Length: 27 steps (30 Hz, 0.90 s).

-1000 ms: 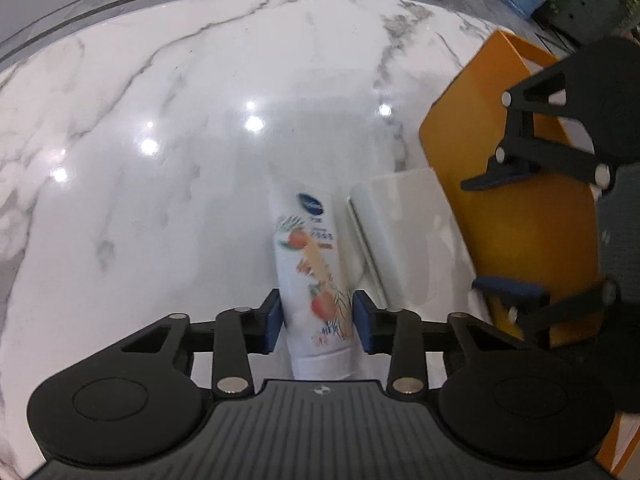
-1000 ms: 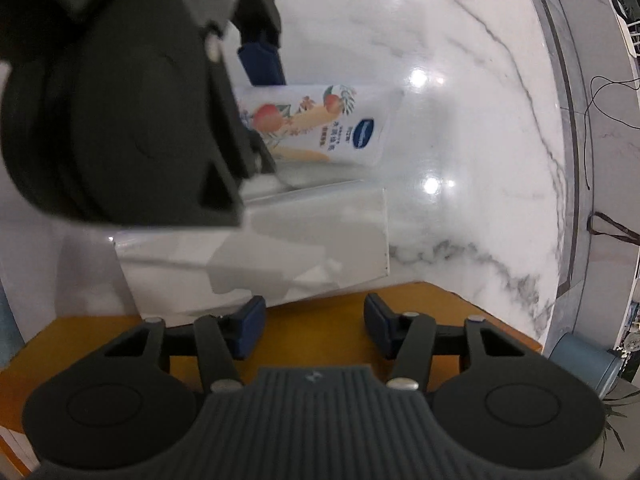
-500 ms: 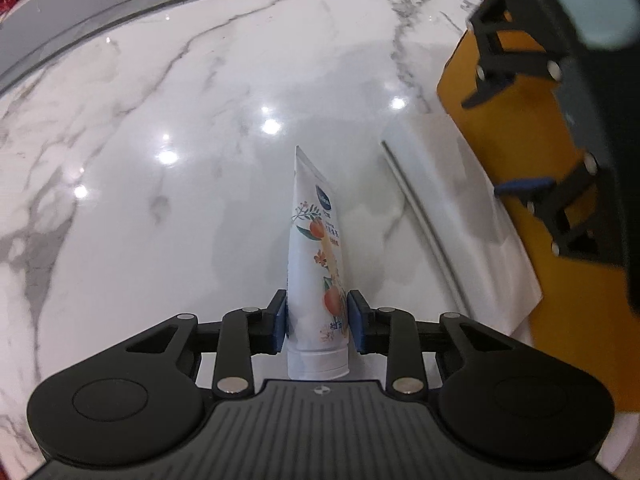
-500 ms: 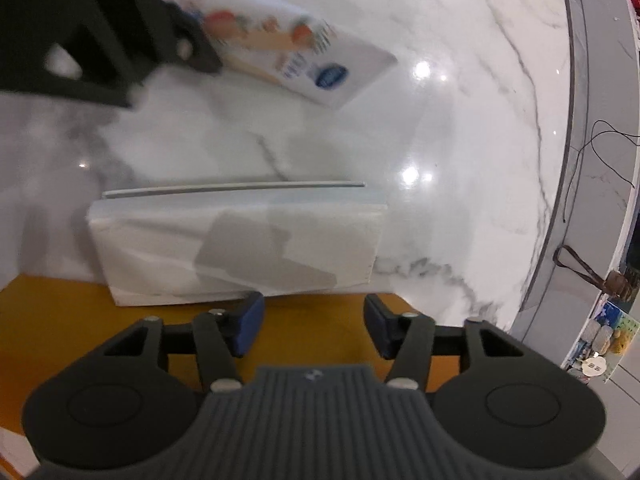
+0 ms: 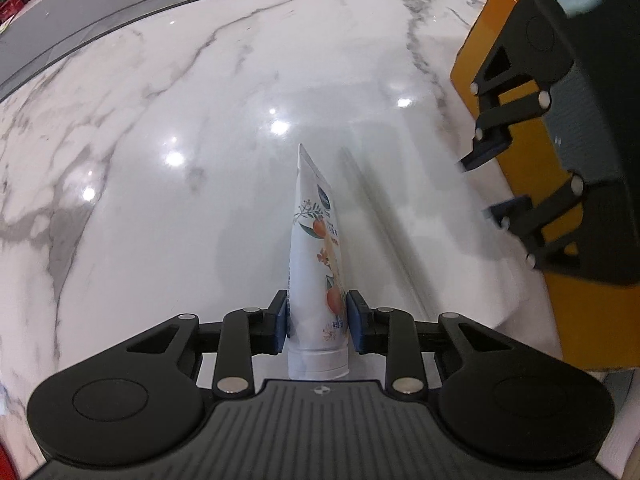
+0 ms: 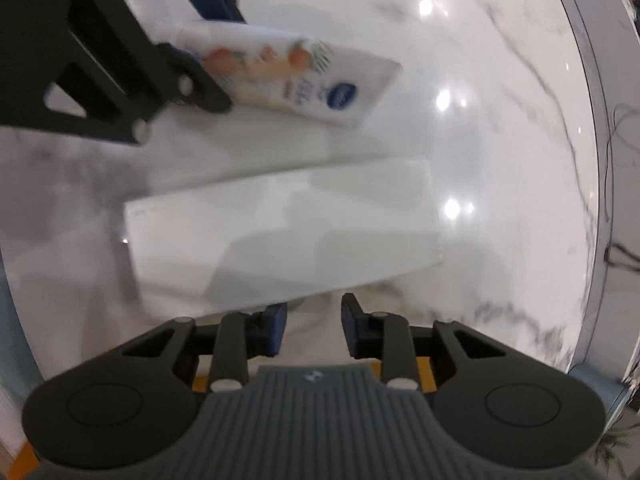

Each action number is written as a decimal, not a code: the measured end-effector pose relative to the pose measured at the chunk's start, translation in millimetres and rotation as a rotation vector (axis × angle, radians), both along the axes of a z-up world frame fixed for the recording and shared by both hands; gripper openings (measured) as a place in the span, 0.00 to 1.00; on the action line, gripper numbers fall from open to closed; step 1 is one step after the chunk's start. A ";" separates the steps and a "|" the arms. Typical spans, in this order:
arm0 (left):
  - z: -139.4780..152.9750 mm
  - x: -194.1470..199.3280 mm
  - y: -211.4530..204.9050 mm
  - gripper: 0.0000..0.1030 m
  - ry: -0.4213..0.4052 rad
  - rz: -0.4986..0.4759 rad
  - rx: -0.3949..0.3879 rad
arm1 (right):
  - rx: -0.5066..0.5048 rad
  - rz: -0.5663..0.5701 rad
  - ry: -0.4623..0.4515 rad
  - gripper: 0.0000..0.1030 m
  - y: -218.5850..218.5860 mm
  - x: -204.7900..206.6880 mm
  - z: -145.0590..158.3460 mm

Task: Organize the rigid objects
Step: 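Lift the lotion tube and white box and carry them toward the shoebox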

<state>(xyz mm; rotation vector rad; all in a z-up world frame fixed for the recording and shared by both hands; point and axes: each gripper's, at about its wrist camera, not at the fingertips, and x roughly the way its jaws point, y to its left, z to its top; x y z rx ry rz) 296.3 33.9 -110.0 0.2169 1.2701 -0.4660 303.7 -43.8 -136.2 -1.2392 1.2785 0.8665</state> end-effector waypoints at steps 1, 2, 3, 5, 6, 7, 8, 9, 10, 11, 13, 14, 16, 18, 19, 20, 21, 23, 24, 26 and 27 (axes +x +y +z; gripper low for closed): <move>-0.1 -0.6 2.4 0.33 0.003 0.003 0.000 | 0.001 0.023 -0.006 0.28 5.1 -5.0 -0.6; -0.9 -0.2 3.3 0.33 0.004 0.006 0.000 | 0.007 0.040 -0.011 0.28 9.0 -8.9 0.2; -1.1 -1.0 5.9 0.33 0.004 0.011 0.001 | 0.022 0.051 -0.011 0.28 13.0 -12.0 2.2; -1.9 -2.9 10.5 0.33 0.006 0.018 0.000 | 0.064 0.028 -0.001 0.28 19.5 -14.0 6.6; -2.1 -3.7 12.4 0.33 0.006 0.019 -0.002 | 0.082 0.023 -0.003 0.28 22.1 -15.2 8.4; -2.2 -4.9 14.3 0.33 0.006 0.021 -0.003 | 0.096 0.023 -0.016 0.28 24.5 -16.8 10.0; -2.6 -6.6 16.1 0.33 0.007 0.023 -0.003 | 0.102 0.020 -0.029 0.28 26.2 -17.4 10.9; -3.1 -8.1 17.8 0.33 0.006 0.024 -0.003 | 0.108 0.012 -0.039 0.28 25.4 -16.8 11.2; -3.4 -9.3 19.6 0.33 0.006 0.025 -0.007 | 0.118 0.000 -0.048 0.28 25.9 -16.9 13.1; -3.6 -10.7 21.2 0.33 0.004 0.025 -0.014 | 0.137 -0.020 -0.055 0.28 25.0 -15.9 15.6; -4.6 -12.7 23.6 0.32 -0.006 0.016 -0.033 | 0.161 -0.079 -0.053 0.29 23.5 -12.9 19.6; -4.5 -14.4 25.1 0.32 -0.013 0.015 -0.041 | 0.164 -0.095 -0.057 0.29 20.8 -9.5 18.9; -4.5 -16.4 27.5 0.31 -0.004 0.011 -0.074 | 0.156 -0.101 -0.065 0.29 20.0 -11.0 19.4; -4.4 -19.8 27.2 0.30 0.019 0.003 -0.106 | 0.124 -0.119 -0.074 0.31 21.3 -10.5 18.4; -4.5 -21.6 25.5 0.30 0.022 -0.002 -0.110 | 0.115 -0.140 -0.077 0.32 20.8 -4.9 16.8; -4.5 -23.2 24.5 0.30 0.022 -0.003 -0.110 | 0.117 -0.172 -0.080 0.33 16.5 -1.1 17.6; -4.6 -23.7 25.7 0.30 0.026 0.005 -0.113 | 0.126 -0.213 -0.081 0.34 12.0 3.1 20.3; -5.3 -22.5 31.9 0.30 0.033 0.042 -0.126 | 0.154 -0.302 -0.094 0.40 7.5 9.7 28.7; -4.9 -22.2 34.8 0.30 0.025 0.059 -0.118 | 0.168 -0.350 -0.112 0.46 4.8 12.8 33.3; -3.5 -19.7 40.7 0.30 -0.018 0.076 -0.080 | 0.214 -0.433 -0.132 0.49 -1.6 13.1 42.6; -2.8 -18.2 43.0 0.30 -0.042 0.080 -0.054 | 0.242 -0.475 -0.139 0.56 -2.8 15.5 44.7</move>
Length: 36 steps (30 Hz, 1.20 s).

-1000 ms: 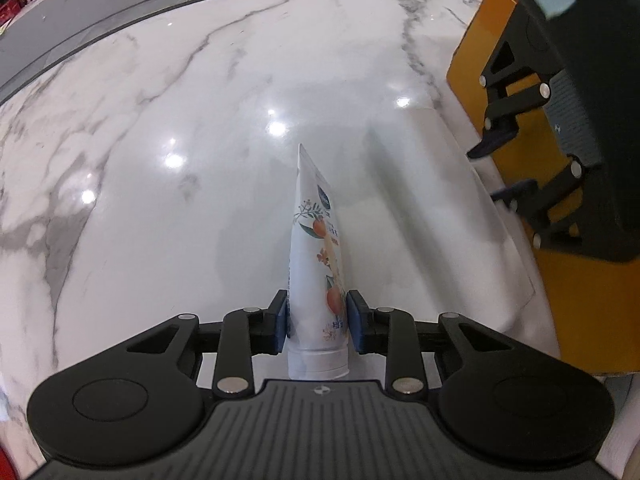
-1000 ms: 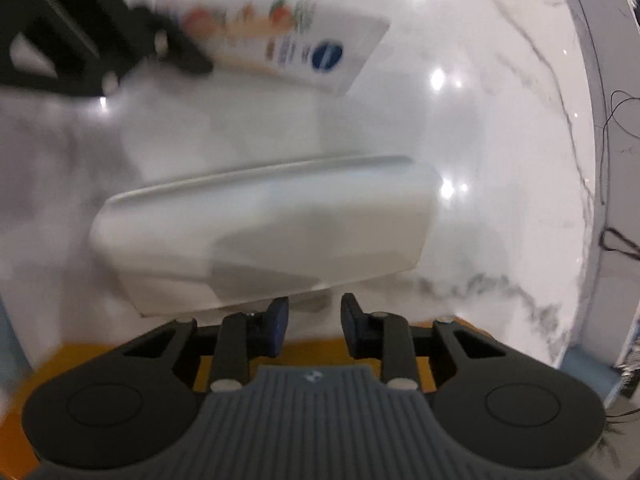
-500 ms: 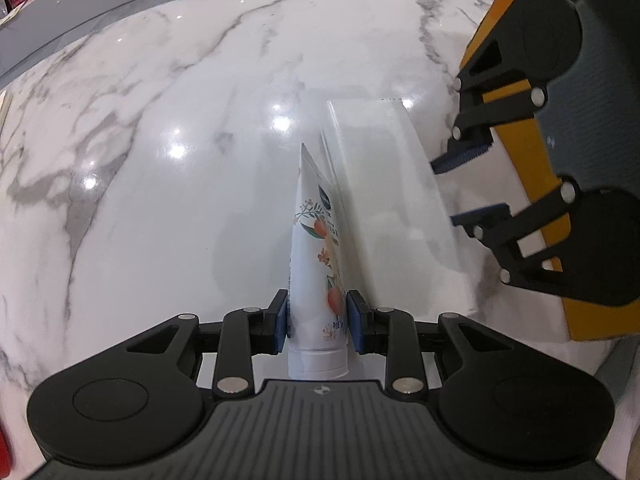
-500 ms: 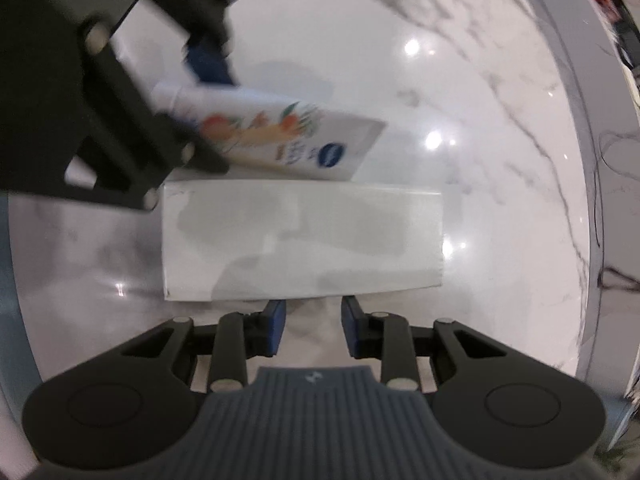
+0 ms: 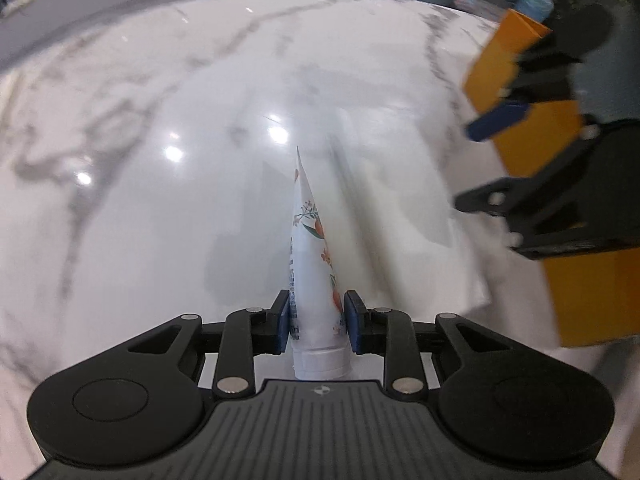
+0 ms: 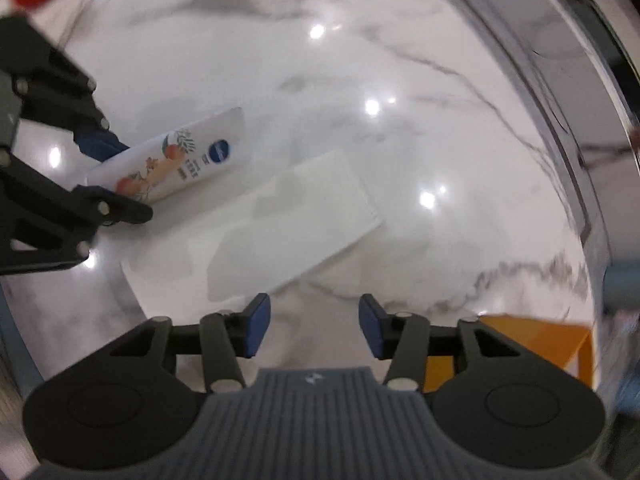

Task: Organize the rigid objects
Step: 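Lift the lotion tube and white box and carry them toward the shoebox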

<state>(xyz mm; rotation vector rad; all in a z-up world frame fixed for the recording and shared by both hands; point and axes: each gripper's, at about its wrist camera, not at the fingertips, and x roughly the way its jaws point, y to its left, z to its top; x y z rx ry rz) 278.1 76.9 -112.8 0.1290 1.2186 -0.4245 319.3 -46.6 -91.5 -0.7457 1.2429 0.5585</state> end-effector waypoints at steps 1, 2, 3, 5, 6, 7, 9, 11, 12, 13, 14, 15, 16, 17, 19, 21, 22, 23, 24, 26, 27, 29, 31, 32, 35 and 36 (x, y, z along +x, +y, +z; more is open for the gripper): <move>0.4 1.0 1.5 0.30 -0.016 0.003 0.019 | 0.038 -0.051 -0.004 0.63 -2.3 -0.6 4.4; 0.4 3.2 3.4 0.30 -0.028 0.005 0.033 | 0.086 -0.108 -0.007 0.64 -4.2 1.4 8.8; -0.1 6.0 4.6 0.30 -0.032 0.011 0.038 | 0.122 -0.156 -0.014 0.65 -4.8 3.3 10.4; -0.1 8.8 8.2 0.30 -0.038 0.021 0.039 | 0.207 -0.280 -0.008 0.71 -7.7 4.9 12.4; -0.2 9.8 9.0 0.30 -0.044 0.023 0.039 | 0.243 -0.331 -0.003 0.76 -8.1 7.3 10.4; -0.9 11.7 9.3 0.30 -0.048 0.024 0.042 | 0.269 -0.378 -0.004 0.79 -8.4 8.8 7.2; -0.8 13.2 9.9 0.30 -0.059 0.029 0.058 | 0.293 -0.472 -0.001 0.80 -9.7 11.6 0.4; -0.8 14.7 12.2 0.30 -0.061 0.029 0.061 | 0.320 -0.548 0.025 0.80 -11.6 13.6 -8.3; 0.6 13.2 13.5 0.30 -0.058 0.026 0.058 | 0.333 -0.577 0.041 0.80 -13.6 15.6 -15.2; 0.2 15.3 14.5 0.30 -0.055 0.024 0.056 | 0.344 -0.599 0.057 0.80 -15.0 16.3 -21.2; 0.0 16.5 15.2 0.31 -0.053 0.021 0.053 | 0.345 -0.610 0.064 0.80 -15.5 14.7 -24.7; -0.3 17.5 15.5 0.31 -0.053 0.017 0.053 | 0.337 -0.614 0.061 0.79 -12.4 12.5 -26.4; -0.6 18.1 15.7 0.31 -0.054 0.010 0.054 | 0.333 -0.612 0.061 0.78 -9.1 11.7 -28.0; -0.1 17.8 16.9 0.31 -0.056 0.006 0.052 | 0.338 -0.607 0.062 0.76 -7.0 11.9 -28.9; -1.8 19.8 17.7 0.31 -0.054 0.004 0.046 | 0.338 -0.599 0.063 0.74 -6.2 11.3 -31.2; -2.1 21.6 17.9 0.31 -0.056 0.009 0.038 | 0.325 -0.591 0.058 0.71 -5.5 13.3 -34.8; -1.9 23.6 18.2 0.32 -0.061 0.016 0.034 | 0.317 -0.584 0.059 0.69 -5.9 12.9 -35.5; -2.1 25.0 18.3 0.33 -0.063 0.022 0.029 | 0.317 -0.576 0.066 0.70 -6.8 13.5 -37.6; -1.9 26.6 18.6 0.33 -0.063 0.026 0.025 | 0.322 -0.570 0.063 0.70 -7.6 12.2 -37.0; -2.4 29.8 18.0 0.32 -0.047 0.031 0.022 | 0.318 -0.556 0.063 0.69 -8.9 10.5 -36.0; -2.0 30.5 18.5 0.29 -0.044 0.035 0.018 | 0.319 -0.554 0.065 0.69 -8.4 11.9 -37.8; -0.6 29.5 18.2 0.26 -0.041 0.042 0.008 | 0.322 -0.543 0.068 0.68 -10.6 9.6 -36.8; 1.2 26.6 17.2 0.25 -0.040 0.047 0.007 | 0.330 -0.536 0.068 0.65 -14.1 5.2 -35.1; 1.9 25.1 16.6 0.24 -0.040 0.043 0.007 | 0.332 -0.529 0.068 0.65 -14.5 3.3 -35.1; 8.4 15.6 12.1 0.24 -0.058 0.037 0.010 | 0.345 -0.504 0.051 0.64 -17.2 -8.4 -30.1; 11.6 12.4 10.7 0.24 -0.066 0.035 0.011 | 0.350 -0.495 0.041 0.63 -17.9 -12.6 -27.5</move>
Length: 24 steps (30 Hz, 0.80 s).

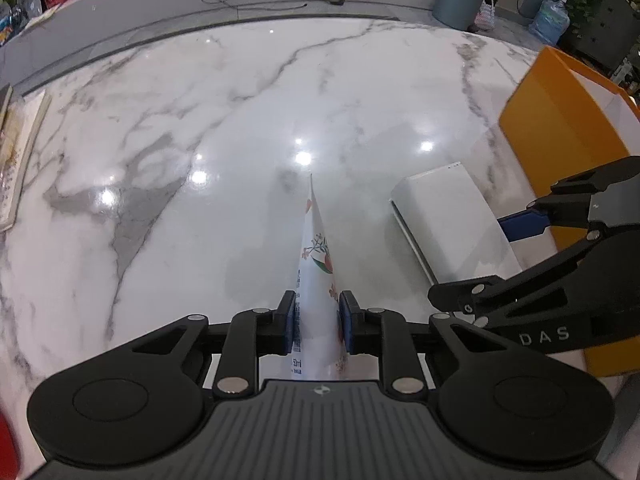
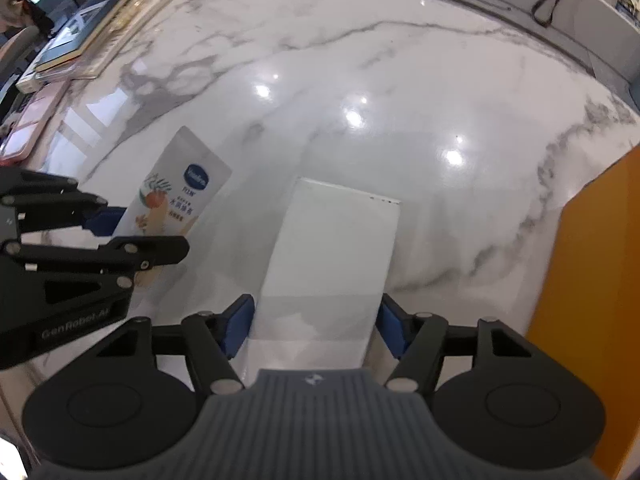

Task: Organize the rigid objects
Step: 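Lift the lotion tube and white box and carry them toward the shoebox, then lower the lotion tube and white box into the shoebox and open both tools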

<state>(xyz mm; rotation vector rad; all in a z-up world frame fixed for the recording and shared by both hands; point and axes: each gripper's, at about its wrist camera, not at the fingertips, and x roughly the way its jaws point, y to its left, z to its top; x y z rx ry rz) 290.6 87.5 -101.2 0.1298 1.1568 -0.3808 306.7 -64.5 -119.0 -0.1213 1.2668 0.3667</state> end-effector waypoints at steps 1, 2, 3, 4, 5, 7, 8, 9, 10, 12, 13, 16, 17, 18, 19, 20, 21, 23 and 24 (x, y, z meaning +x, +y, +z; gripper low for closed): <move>3.6 -3.1 -1.2 0.24 -0.008 -0.001 -0.002 | 0.004 0.003 -0.010 0.63 -1.5 -4.0 3.3; 8.4 -7.1 -2.9 0.24 -0.018 -0.005 -0.005 | 0.011 0.004 -0.019 0.63 -3.5 -8.1 7.5; 13.4 -11.1 -4.7 0.24 -0.024 -0.011 -0.007 | 0.019 0.005 -0.026 0.62 -5.7 -12.2 12.5; 18.9 -14.7 -7.3 0.24 -0.029 -0.017 -0.008 | 0.026 0.004 -0.034 0.62 -8.3 -16.3 18.0; 26.0 -19.2 -10.1 0.24 -0.038 -0.022 -0.007 | 0.034 0.003 -0.041 0.61 -10.9 -19.9 23.3; 40.6 -26.6 -15.6 0.24 -0.065 -0.027 -0.008 | 0.053 0.000 -0.069 0.61 -16.8 -28.4 37.7; 47.8 -29.1 -17.3 0.24 -0.075 -0.030 -0.012 | 0.059 0.001 -0.084 0.61 -17.9 -31.6 44.0; 55.8 -32.4 -19.8 0.24 -0.088 -0.033 -0.016 | 0.067 0.000 -0.102 0.60 -20.7 -36.2 52.0; 64.3 -36.2 -22.9 0.24 -0.103 -0.038 -0.017 | 0.076 -0.004 -0.116 0.60 -23.0 -40.5 60.3; 82.9 -43.6 -30.1 0.24 -0.142 -0.046 -0.012 | 0.093 -0.006 -0.151 0.60 -28.0 -49.0 78.4; 93.3 -47.3 -33.5 0.24 -0.163 -0.050 -0.013 | 0.096 -0.008 -0.169 0.60 -30.4 -52.8 86.1; 119.9 -55.0 -45.7 0.24 -0.215 -0.055 -0.024 | 0.119 -0.017 -0.230 0.60 -44.2 -65.3 117.0; 129.1 -57.7 -50.7 0.24 -0.231 -0.059 -0.029 | 0.122 -0.019 -0.249 0.60 -49.4 -69.3 127.8; 137.7 -60.2 -57.0 0.24 -0.244 -0.064 -0.035 | 0.120 -0.019 -0.267 0.60 -55.0 -73.5 137.5; 145.1 -62.3 -64.5 0.24 -0.255 -0.072 -0.038 | 0.115 -0.021 -0.287 0.60 -61.3 -77.6 147.7; 152.1 -64.5 -72.9 0.24 -0.268 -0.085 -0.042 | 0.109 -0.025 -0.303 0.60 -67.7 -81.2 156.9; 157.6 -67.1 -81.0 0.24 -0.282 -0.098 -0.047 | 0.099 -0.033 -0.323 0.60 -76.0 -84.9 166.3; 167.6 -72.5 -99.5 0.24 -0.303 -0.127 -0.074 | 0.072 -0.051 -0.355 0.60 -95.0 -91.9 180.8; 169.4 -73.4 -109.2 0.24 -0.308 -0.139 -0.086 | 0.055 -0.062 -0.365 0.60 -103.8 -94.4 185.3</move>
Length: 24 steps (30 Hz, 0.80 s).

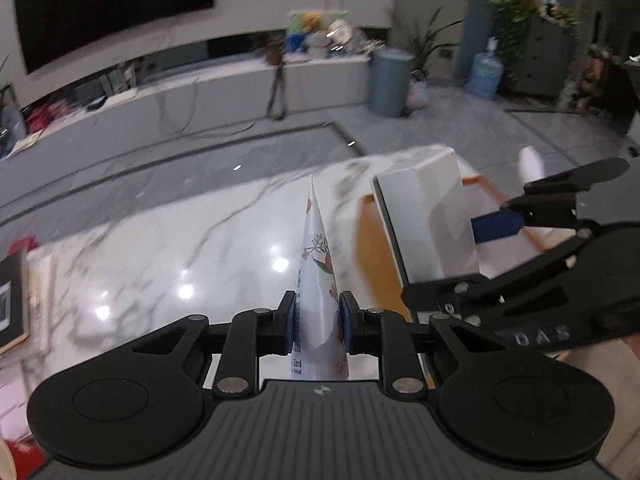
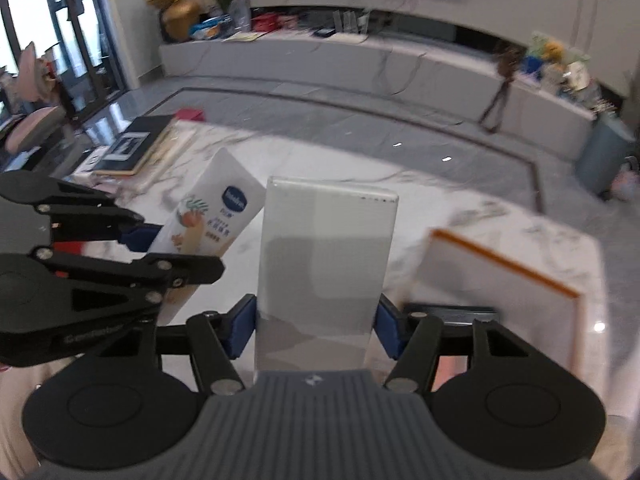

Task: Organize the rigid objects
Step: 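Lower the lotion tube and white box into the shoebox and open both tools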

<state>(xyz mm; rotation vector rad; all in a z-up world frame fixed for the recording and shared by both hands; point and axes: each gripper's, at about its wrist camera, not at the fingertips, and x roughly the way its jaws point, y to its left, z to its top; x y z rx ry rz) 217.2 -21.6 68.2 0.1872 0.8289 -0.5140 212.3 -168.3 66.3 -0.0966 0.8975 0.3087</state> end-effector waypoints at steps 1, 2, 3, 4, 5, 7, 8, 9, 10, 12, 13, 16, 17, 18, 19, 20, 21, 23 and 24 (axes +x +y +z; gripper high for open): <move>0.8 -0.8 -9.0 0.24 -0.003 -0.015 -0.009 | -0.022 -0.016 -0.006 0.60 -10.3 -1.8 3.6; 1.8 -2.0 -22.0 0.24 -0.005 -0.038 -0.017 | -0.045 -0.032 -0.008 0.60 -20.7 -3.5 5.9; 0.8 -2.8 -32.2 0.24 -0.006 -0.055 -0.021 | -0.068 -0.049 -0.008 0.60 -31.3 -5.5 6.9; -0.5 -3.5 -43.5 0.24 -0.007 -0.075 -0.022 | -0.089 -0.065 -0.005 0.60 -41.1 -6.5 6.7; -2.6 -3.7 -56.1 0.24 -0.007 -0.096 -0.021 | -0.114 -0.081 0.001 0.60 -52.7 -7.4 4.7; -8.8 -2.5 -78.4 0.24 -0.007 -0.132 -0.018 | -0.153 -0.107 0.014 0.60 -71.9 -8.8 -2.5; -13.1 -0.7 -88.3 0.24 -0.001 -0.148 -0.019 | -0.171 -0.124 0.026 0.60 -82.2 -8.9 -8.1; -18.3 2.1 -97.7 0.24 0.007 -0.160 -0.021 | -0.186 -0.140 0.043 0.60 -91.7 -7.7 -15.5; -24.1 5.6 -105.6 0.24 0.016 -0.170 -0.021 | -0.196 -0.157 0.056 0.60 -98.8 -5.8 -22.8; -35.3 11.3 -118.6 0.24 0.029 -0.189 -0.019 | -0.214 -0.180 0.087 0.60 -115.7 -1.4 -39.7; -41.9 14.8 -125.4 0.24 0.034 -0.200 -0.019 | -0.224 -0.186 0.100 0.60 -120.4 1.2 -49.5; -57.0 23.6 -135.5 0.24 0.056 -0.212 -0.013 | -0.241 -0.200 0.133 0.60 -136.9 11.8 -76.1; -62.5 27.8 -139.2 0.24 0.064 -0.211 -0.008 | -0.239 -0.201 0.141 0.60 -138.0 16.9 -84.1; -67.8 31.2 -142.3 0.24 0.071 -0.209 -0.003 | -0.231 -0.206 0.148 0.60 -140.4 21.9 -91.5; -72.4 32.3 -144.2 0.24 0.076 -0.208 0.000 | -0.223 -0.212 0.156 0.60 -142.1 26.6 -97.6; -75.6 34.5 -145.9 0.24 0.080 -0.212 0.001 | -0.217 -0.216 0.162 0.60 -143.3 31.0 -102.5; -80.0 38.7 -148.6 0.24 0.085 -0.215 0.000 | -0.215 -0.216 0.166 0.60 -143.5 33.4 -108.1; -86.7 43.1 -152.3 0.24 0.101 -0.210 0.001 | -0.219 -0.214 0.171 0.60 -144.3 40.5 -116.8; -89.8 44.5 -154.0 0.24 0.109 -0.205 0.001 | -0.222 -0.210 0.171 0.60 -144.5 42.0 -120.2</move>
